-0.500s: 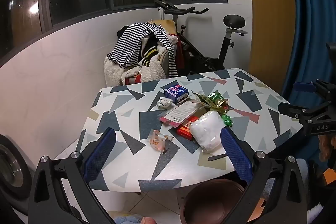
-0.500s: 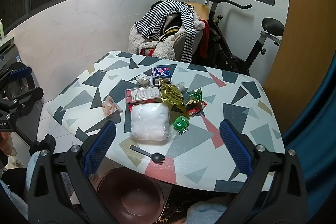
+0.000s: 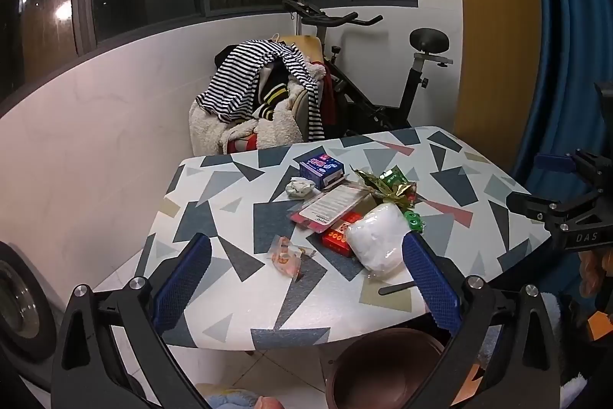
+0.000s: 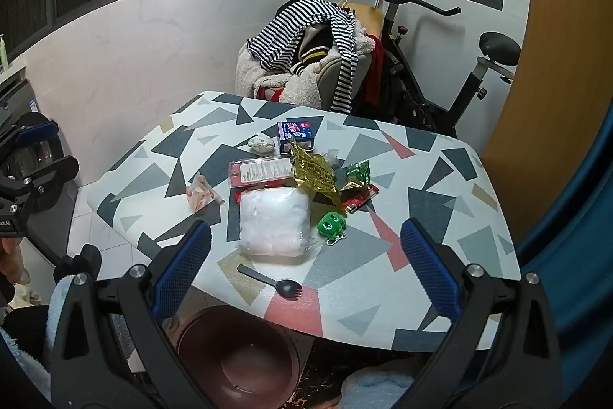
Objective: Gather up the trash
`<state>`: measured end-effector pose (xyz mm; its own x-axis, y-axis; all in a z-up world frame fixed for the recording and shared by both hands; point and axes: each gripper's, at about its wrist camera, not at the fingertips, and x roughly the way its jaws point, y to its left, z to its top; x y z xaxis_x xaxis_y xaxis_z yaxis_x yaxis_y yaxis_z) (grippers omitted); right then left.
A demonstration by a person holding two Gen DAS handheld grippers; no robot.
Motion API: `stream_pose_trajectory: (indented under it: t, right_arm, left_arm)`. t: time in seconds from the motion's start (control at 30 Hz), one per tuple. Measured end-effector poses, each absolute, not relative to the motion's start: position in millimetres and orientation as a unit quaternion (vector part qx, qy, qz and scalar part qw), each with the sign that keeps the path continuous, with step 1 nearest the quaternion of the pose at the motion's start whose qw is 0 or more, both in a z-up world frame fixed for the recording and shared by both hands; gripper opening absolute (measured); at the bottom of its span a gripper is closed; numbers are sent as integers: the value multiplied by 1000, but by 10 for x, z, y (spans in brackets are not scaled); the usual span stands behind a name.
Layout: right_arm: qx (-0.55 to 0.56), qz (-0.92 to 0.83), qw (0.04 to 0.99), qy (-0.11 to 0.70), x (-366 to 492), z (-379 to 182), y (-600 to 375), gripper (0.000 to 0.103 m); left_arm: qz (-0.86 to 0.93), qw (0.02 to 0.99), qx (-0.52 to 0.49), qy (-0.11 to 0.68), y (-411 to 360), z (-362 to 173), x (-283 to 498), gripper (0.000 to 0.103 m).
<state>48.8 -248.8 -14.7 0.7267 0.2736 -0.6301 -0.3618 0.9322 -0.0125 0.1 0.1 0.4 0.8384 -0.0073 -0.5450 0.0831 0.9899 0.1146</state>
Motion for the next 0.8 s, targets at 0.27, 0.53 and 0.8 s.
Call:
stream_pose_trajectory:
  t: [0.27,0.53,0.8]
  right_arm:
    - [-67,174,925,331,516,-170,-2474,97]
    - [-67,173,925,331,516,-167,-2466,97]
    - [-67,173,925,331,520,-157,-2459,97]
  left_arm:
    - [-23,956,67,284,-2,7,1,98]
    - [-23,956,66,284,-15,-18,12,98]
    - [-24,956,65,285,-16,-20,11,98]
